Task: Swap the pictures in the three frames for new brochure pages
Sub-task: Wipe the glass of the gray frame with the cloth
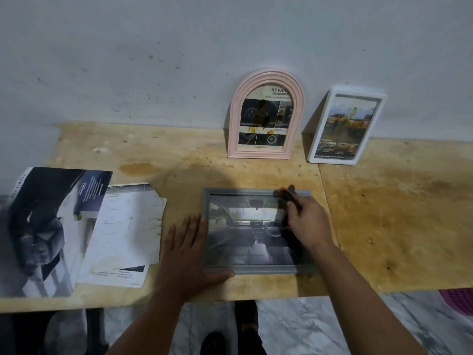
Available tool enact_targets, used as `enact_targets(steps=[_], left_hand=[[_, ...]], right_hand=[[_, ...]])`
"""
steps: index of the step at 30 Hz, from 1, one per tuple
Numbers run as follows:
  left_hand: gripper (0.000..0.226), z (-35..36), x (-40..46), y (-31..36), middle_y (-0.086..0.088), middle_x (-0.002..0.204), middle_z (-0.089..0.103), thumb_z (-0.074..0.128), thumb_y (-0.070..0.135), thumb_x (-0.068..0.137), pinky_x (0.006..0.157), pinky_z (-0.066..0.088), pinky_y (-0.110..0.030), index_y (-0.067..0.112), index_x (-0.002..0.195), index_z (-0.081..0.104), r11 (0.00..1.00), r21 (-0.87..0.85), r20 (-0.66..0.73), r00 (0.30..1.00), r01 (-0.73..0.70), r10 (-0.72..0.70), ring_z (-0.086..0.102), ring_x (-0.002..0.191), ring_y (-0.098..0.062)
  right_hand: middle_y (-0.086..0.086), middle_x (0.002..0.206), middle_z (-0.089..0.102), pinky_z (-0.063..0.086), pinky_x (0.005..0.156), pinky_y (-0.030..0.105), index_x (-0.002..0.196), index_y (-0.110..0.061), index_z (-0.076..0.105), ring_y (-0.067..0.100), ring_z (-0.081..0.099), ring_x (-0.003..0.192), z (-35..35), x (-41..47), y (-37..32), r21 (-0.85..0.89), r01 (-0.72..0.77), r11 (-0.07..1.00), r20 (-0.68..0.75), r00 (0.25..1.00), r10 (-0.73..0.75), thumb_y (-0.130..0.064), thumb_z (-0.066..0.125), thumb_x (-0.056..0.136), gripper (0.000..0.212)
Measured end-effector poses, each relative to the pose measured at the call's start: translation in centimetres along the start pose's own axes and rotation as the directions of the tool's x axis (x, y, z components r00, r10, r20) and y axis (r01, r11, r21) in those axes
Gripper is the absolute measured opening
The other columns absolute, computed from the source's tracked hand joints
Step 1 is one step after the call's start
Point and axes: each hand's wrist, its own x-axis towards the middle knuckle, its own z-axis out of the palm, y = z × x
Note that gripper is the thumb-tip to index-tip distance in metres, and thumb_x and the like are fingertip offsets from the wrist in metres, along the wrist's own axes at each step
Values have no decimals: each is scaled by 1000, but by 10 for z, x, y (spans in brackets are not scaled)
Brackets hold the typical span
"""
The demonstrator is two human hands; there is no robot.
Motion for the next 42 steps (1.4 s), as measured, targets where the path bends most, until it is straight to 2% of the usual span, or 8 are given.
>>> enact_targets(steps=[11, 16, 22, 25, 29, 32, 39, 42], left_hand=[[141, 3, 4, 8, -9, 172, 3, 37, 106, 65, 126, 8, -54, 9, 165, 9, 999, -41, -48, 999, -14, 12, 1, 160, -25], [134, 4, 3, 0, -11, 171, 17, 40, 101, 70, 125, 20, -58, 6, 163, 21, 996, -87, -87, 996, -21, 13, 11, 160, -27], [136, 10, 1, -3, -11, 172, 12, 39, 102, 69, 125, 18, -59, 7, 164, 15, 999, -53, -50, 999, -3, 1, 6, 161, -26], [142, 5, 1, -2, -7, 173, -1, 34, 108, 64, 128, 9, -56, 12, 165, 5, 999, -43, -31, 999, 10, -11, -5, 161, -23], [143, 4, -1, 0, -8, 173, -3, 33, 108, 64, 128, 8, -55, 12, 164, 0, 999, -30, -38, 999, 10, -11, -7, 160, -23], [142, 4, -1, -1, -8, 173, 2, 35, 107, 65, 128, 11, -56, 10, 165, 6, 999, -31, -46, 999, 11, -13, -2, 161, -24], [141, 7, 0, 0, -11, 172, 16, 39, 105, 66, 127, 17, -58, 6, 164, 15, 999, -36, -58, 998, 0, -2, 10, 160, -27], [143, 4, -1, 0, -9, 173, 6, 37, 107, 65, 128, 14, -56, 9, 165, 8, 1000, -26, -47, 999, 6, -8, 2, 161, -24]], right_hand=[[4, 127, 56, 55, 77, 43, 137, -31, 56, 34, 68, 96, 64, -14, -72, -230, 235, 945, 129, 969, -209, -42, 44, 102, 39], [0, 122, 66, 59, 70, 33, 127, -19, 68, 22, 65, 103, 86, -59, -98, -235, 703, 671, 349, 706, -616, -32, 59, 94, 36], [-4, 121, 62, 54, 87, 35, 132, -28, 65, 18, 63, 105, 52, -68, -57, 203, 618, 760, 554, 567, -609, -33, 48, 98, 38], [-5, 107, 60, 54, 82, 34, 136, -34, 61, 13, 61, 91, 28, -28, -53, 263, 494, 829, 417, 716, -559, -30, 51, 101, 37], [2, 107, 56, 52, 75, 41, 139, -25, 59, 25, 59, 92, 44, 16, -47, -49, 465, 884, 99, 883, -459, -25, 51, 99, 41], [9, 111, 62, 49, 74, 44, 127, -17, 66, 35, 60, 95, 74, -6, -55, -211, 577, 789, 207, 816, -540, -31, 46, 90, 44], [2, 119, 62, 46, 81, 42, 129, -20, 64, 25, 58, 102, 60, -78, -20, 103, 798, 593, 348, 530, -773, -21, 51, 98, 33], [4, 115, 64, 47, 84, 41, 125, -19, 67, 25, 59, 102, 35, -38, -13, 58, 783, 620, 279, 583, -763, -19, 48, 96, 35]])
